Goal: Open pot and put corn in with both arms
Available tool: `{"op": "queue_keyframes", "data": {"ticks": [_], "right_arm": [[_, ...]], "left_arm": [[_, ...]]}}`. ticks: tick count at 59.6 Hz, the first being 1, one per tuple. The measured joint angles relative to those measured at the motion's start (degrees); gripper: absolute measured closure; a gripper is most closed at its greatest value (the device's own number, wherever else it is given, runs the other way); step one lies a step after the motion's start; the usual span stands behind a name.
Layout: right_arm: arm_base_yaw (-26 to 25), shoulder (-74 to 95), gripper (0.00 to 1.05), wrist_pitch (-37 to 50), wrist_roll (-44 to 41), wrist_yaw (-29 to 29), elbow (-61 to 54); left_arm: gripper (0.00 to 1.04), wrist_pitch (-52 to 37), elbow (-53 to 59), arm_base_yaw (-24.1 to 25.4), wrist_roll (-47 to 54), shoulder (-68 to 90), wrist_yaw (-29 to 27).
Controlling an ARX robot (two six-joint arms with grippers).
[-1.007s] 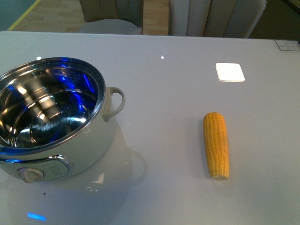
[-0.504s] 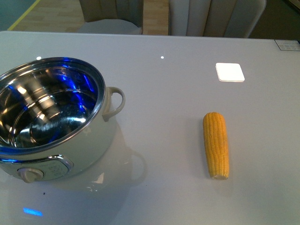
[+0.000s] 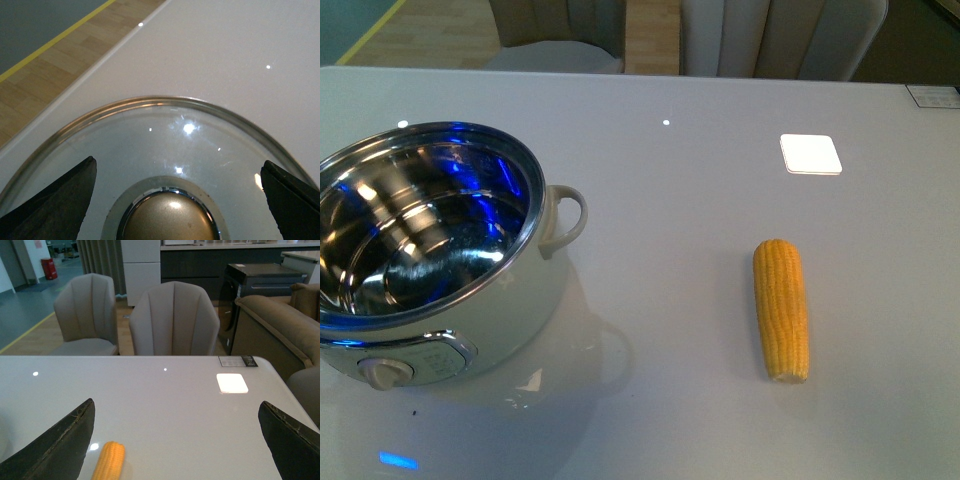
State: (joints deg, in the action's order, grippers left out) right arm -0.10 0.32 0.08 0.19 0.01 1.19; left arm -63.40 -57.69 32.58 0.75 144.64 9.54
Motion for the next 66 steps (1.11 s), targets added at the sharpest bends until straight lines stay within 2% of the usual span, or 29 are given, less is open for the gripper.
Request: {"op": "queue_keyframes", "data": {"ticks": [21, 29, 40, 47, 66], "right_arm": [[0.0, 0.0, 0.09, 0.0, 0.0, 0.0, 0.0], [0.0, 0.0, 0.09, 0.0, 0.0, 0.0, 0.0], [0.0, 0.0, 0.09, 0.0, 0.0, 0.0, 0.0], [0.0, 0.0, 0.09, 0.0, 0.0, 0.0, 0.0], [0.0, 0.0, 0.09, 0.0, 0.0, 0.0, 0.0]], "left_arm": [[0.07, 2.3, 7.5, -0.7, -4.7, -22.6, 1.4], [0.07, 4.7, 14.3, -3.5, -9.3, -35.8, 1.6], [0.07, 8.1, 19.8, -9.4, -14.3, -47.2, -4.1], [0.07, 11.0, 25.6, -12.7, -15.9, -56.0, -5.4], [0.07, 24.7, 37.1, -14.6, -16.7, -81.2, -3.5]]}}
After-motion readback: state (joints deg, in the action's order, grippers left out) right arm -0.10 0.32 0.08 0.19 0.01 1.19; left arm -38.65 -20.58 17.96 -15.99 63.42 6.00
